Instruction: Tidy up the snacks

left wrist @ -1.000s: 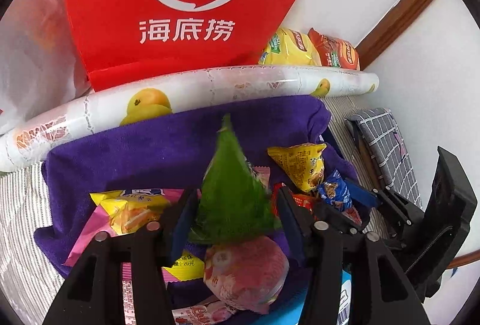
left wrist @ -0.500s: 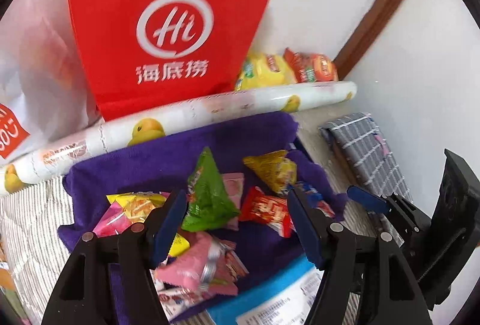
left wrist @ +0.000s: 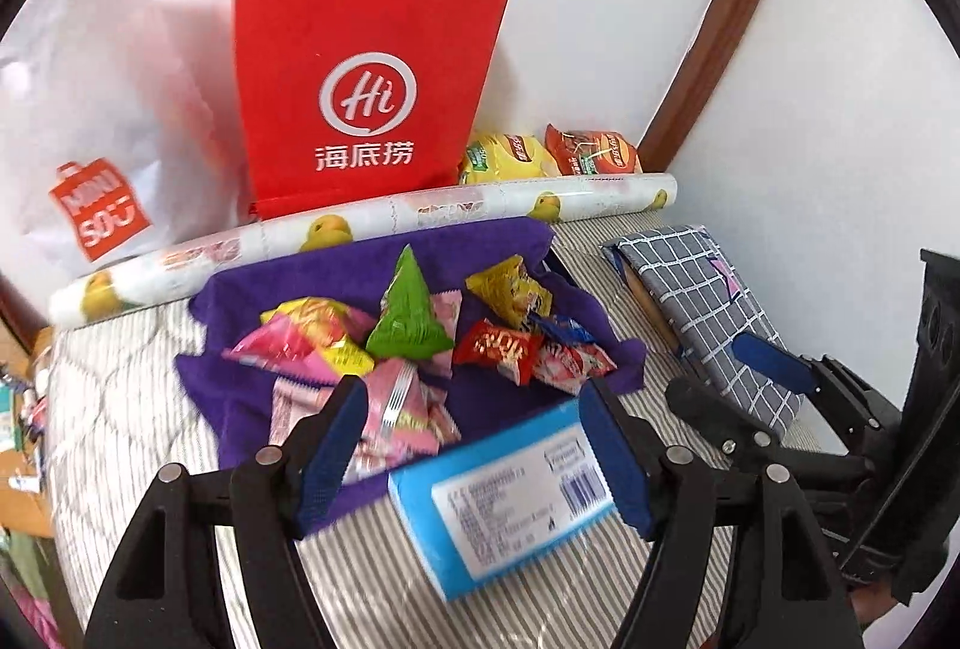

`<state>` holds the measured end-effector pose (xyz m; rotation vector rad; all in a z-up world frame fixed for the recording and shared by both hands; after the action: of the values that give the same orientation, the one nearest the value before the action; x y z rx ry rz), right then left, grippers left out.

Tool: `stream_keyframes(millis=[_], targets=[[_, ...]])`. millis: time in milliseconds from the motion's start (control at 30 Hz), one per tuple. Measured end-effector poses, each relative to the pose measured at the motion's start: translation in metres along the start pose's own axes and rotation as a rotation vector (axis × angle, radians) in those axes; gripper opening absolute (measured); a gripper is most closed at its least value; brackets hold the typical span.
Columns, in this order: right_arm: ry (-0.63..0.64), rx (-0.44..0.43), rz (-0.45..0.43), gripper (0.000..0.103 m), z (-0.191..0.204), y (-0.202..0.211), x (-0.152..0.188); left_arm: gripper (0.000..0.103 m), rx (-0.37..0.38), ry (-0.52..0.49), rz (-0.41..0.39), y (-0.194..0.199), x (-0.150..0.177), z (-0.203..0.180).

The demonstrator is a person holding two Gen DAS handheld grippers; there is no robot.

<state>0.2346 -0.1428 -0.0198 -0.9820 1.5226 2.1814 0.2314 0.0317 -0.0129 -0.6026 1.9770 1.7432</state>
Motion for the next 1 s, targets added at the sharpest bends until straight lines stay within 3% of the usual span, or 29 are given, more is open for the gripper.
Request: stream_keyframes(millis=[200, 267, 400, 467, 633, 1000], targets=[[-0.014, 0.015, -0.023, 0.076, 0.007, 0.035, 0.018, 0.079, -0.030, 0.026, -0.034, 0.039, 0.034, -0.007], [-0.031, 0.019, -0.024, 0.086, 0.006, 0.047, 0.027, 0.083, -0.039, 0.030, -0.050, 0.049, 0.045, -0.010], [-0.023, 0.042, -0.031, 0.090, 0.006, 0.070, 0.048, 0.090, -0.059, 0.045, -0.091, 0.073, 0.072, -0.017], [-0.017, 0.060, -0.044, 0.097, 0.005, 0.082, 0.059, 0.095, -0.071, 0.050, -0.110, 0.081, 0.083, -0.020], [-0.025, 0.086, -0.075, 0.102, 0.005, 0.108, 0.085, 0.096, -0.113, 0.054, -0.148, 0.102, 0.114, -0.027], [0.007, 0.109, -0.117, 0.102, 0.018, 0.149, 0.123, 0.096, -0.143, 0.073, -0.177, 0.128, 0.156, -0.038]])
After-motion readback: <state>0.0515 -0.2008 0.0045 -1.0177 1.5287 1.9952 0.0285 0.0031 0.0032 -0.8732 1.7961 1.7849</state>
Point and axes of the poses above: each gripper's, at about its wrist camera, not at the fingertips, and y roughly against the way its jaws point, z to its left, x to its underside, the point moved 2 cm from there along -y, roughly the way its jaws point, and after that the axes turned 8 degrees about -x, right-handed, at the moved point
